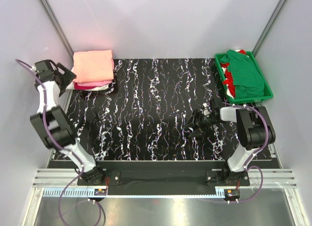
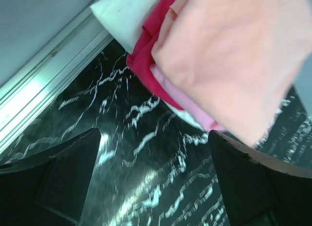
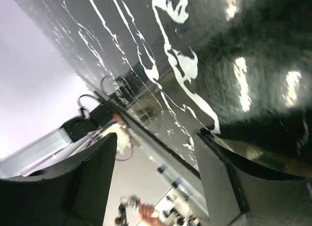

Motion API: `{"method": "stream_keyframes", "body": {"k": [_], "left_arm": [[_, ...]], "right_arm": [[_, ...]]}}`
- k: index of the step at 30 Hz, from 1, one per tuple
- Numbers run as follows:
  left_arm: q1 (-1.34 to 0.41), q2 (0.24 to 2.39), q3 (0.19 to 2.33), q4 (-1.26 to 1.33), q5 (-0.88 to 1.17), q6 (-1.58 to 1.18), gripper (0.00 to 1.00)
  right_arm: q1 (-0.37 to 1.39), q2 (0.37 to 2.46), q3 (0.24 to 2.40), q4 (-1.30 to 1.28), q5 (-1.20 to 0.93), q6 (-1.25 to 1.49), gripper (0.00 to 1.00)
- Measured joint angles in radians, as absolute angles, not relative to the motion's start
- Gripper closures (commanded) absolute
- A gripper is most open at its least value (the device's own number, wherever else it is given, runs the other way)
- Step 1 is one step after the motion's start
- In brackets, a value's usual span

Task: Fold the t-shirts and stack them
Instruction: Neatly place the folded tshirt to the corner, then reset both grippers

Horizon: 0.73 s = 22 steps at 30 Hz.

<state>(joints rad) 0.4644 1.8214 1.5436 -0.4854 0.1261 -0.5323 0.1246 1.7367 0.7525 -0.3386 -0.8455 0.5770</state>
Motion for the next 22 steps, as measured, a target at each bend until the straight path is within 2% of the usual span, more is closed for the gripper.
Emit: {"method": "stream_keyframes", "body": {"k": [5,9,16,21,22], "left_arm": [[0.448,1.431,1.308,-0.448,0.131,-0.548,0.01],[0.373,1.206,1.098,-0.421,0.242,-0.549,0.01],[0.105,1.020,0.795,-0.443,0.474,-0.511,0.01],[0.058,0.809,0.731,-0.550,0.536,-0.434,0.01],[0.057,0.784,0.731,-0.556,0.542,-0.421,0.01]], "right_arm": [[0.133,1.621,0.752,-0.393,-0.714,0.554,0.24],[0.148,1.423,0.772,-0.463,-0.633,0.560,0.24],[0.170,1.008,0.858,-0.552,-0.491,0.635,0.20],[0.170,0.812,0.879,-0.634,-0.370,0.675,0.19],[0.170,0.782,0.879,-0.652,-0.350,0.681,0.15]]}}
